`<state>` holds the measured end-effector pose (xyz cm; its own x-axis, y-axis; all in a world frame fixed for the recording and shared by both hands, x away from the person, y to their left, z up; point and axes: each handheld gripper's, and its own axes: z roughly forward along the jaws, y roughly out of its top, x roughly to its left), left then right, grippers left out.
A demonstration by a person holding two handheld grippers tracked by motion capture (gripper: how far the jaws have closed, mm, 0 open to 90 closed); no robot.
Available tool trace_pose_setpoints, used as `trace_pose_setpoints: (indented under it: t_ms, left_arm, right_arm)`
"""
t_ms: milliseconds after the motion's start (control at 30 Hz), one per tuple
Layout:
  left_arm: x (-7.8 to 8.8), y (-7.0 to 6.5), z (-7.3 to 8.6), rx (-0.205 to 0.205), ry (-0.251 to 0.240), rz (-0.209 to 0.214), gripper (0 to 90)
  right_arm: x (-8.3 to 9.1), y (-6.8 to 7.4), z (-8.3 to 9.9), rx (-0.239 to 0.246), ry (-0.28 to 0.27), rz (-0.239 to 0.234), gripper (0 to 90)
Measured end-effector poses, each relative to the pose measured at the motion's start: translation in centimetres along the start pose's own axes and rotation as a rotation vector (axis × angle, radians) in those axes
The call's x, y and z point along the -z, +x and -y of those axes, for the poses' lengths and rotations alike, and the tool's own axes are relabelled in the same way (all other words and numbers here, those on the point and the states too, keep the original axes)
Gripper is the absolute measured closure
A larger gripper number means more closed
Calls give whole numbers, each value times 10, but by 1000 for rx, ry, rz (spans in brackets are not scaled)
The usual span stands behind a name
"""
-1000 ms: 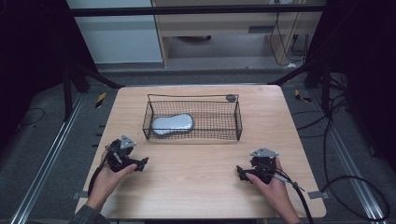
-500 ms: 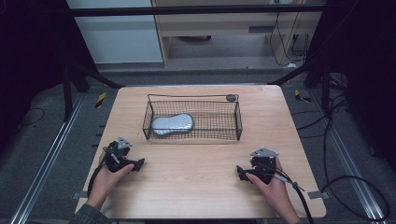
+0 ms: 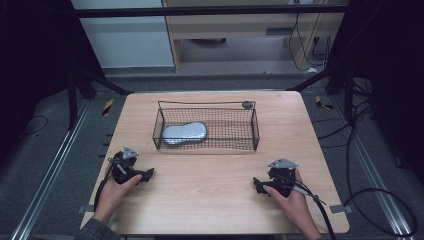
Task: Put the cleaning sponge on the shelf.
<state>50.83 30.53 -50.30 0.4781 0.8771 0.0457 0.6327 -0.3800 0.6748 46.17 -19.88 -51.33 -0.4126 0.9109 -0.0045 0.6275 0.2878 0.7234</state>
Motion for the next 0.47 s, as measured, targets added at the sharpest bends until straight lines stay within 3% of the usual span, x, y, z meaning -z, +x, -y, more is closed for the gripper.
trace_pose_setpoints:
  t_ms: [167,467]
  left_arm:
    - [-3,3,4,22,-49,18,0]
    - [-3,3,4,23,-51,18,0]
  right_arm:
    - [0,0,0,-1,1,-1,5]
    - [-1,0,-1,-9,1,8,3]
